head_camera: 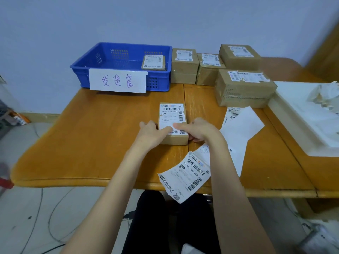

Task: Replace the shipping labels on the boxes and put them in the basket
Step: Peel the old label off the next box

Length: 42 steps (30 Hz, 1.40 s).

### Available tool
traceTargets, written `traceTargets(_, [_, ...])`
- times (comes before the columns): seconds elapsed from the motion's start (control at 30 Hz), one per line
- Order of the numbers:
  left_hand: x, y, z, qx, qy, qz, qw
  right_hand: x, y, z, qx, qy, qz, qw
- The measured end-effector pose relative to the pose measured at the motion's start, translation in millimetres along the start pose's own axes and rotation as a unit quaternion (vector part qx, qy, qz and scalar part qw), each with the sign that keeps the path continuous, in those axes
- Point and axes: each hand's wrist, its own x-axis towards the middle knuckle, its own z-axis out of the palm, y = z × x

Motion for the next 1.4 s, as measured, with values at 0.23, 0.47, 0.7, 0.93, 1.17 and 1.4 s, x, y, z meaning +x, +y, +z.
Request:
traceTargets(0.23, [4.3,-2.3,-5.9,0.020,-0.040,-0.020,0.999,1.4,-4.0,-1.1,-0.025,-0.011,0.030,0.999])
traceTargets(0.47, [22.6,-6.5,-0.7,-0.179,0.154,0.028,0.971,21.2,-19.3,1.4,0.031,0.262,-0.152,0.952])
traceTargets(0.7, [41.4,-11.1,12.9,-0.227,0.176,0.065,0.956,56.9,-45.0,25.9,-0.126,0.200,-0.259,0.936])
traceTargets(0.93, [43.2,-14.3,22.4,-0.207,0.213,0.078,0.952,62.7,-42.5,37.9,-0.136,0.238,-0.297,0.915])
traceTargets(1.17, [48.9,-19.0,24.5,-0.211,0.224,0.085,0.948,65.9,-36.9,39.5,-0.131,0.241,-0.316,0.908])
traceTargets(1.4, [51.3,-20.2,25.5,-0.213,0.224,0.090,0.947,69.1,-38.7,35.6,-0.129,0.197,-0.310,0.921])
